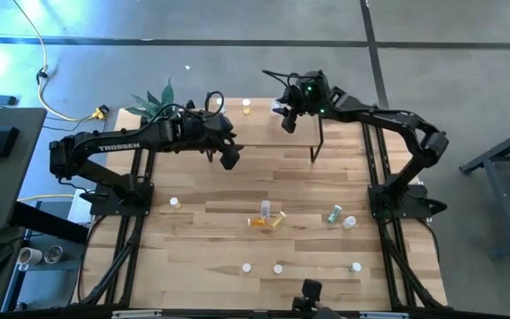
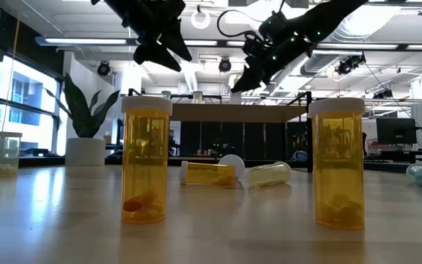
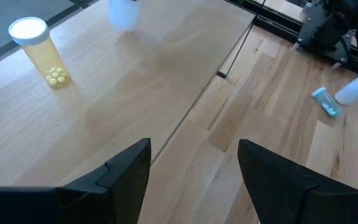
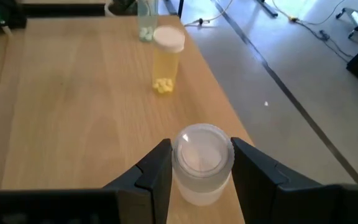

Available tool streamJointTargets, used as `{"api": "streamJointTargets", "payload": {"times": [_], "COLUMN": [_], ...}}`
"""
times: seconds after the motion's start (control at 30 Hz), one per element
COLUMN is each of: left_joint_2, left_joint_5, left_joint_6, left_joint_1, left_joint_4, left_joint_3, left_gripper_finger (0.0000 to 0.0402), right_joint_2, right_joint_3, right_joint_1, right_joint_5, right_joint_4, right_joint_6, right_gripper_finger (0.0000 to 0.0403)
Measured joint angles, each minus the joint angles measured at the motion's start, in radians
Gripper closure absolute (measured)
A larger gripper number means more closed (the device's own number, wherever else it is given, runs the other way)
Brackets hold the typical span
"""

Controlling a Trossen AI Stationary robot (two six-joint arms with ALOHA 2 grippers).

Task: Pick and place medicine bottles onto shelf by color
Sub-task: Put the bottom left white pill bottle on the shelf

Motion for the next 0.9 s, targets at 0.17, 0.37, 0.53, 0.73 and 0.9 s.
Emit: {"api": "streamJointTargets", "payload": {"times": [0.17, 0.37, 0.53, 0.73, 0.9], "left_joint_2": [0.000, 0.000, 0.000, 0.000, 0.000], "left_joint_5": [0.000, 0.001, 0.001, 0.001, 0.003], "left_joint_6": [0.000, 0.000, 0.000, 0.000, 0.000], "left_joint_1": [0.000, 0.000, 0.000, 0.000, 0.000], "left_joint_4": [-0.001, -0.001, -0.001, -0.001, -0.001], "left_joint_3": [0.000, 0.000, 0.000, 0.000, 0.000], "left_gripper_finger": [0.0171, 0.0171, 0.0171, 0.0172, 0.0172], "right_joint_2": [0.002, 0.001, 0.001, 0.001, 0.001], "right_joint_3": [0.000, 0.001, 0.001, 0.001, 0.001], "right_joint_1": [0.000, 0.000, 0.000, 0.000, 0.000], "right_joint_5": [0.001, 0.011, 0.014, 0.014, 0.014], "right_joint_4": [-0.024, -0.033, -0.032, -0.032, -0.032], "right_joint_6": [0.007, 0.007, 0.002, 0.002, 0.007], "right_gripper_finger": [0.0277, 0.0276, 0.0276, 0.0276, 0.0255]}}
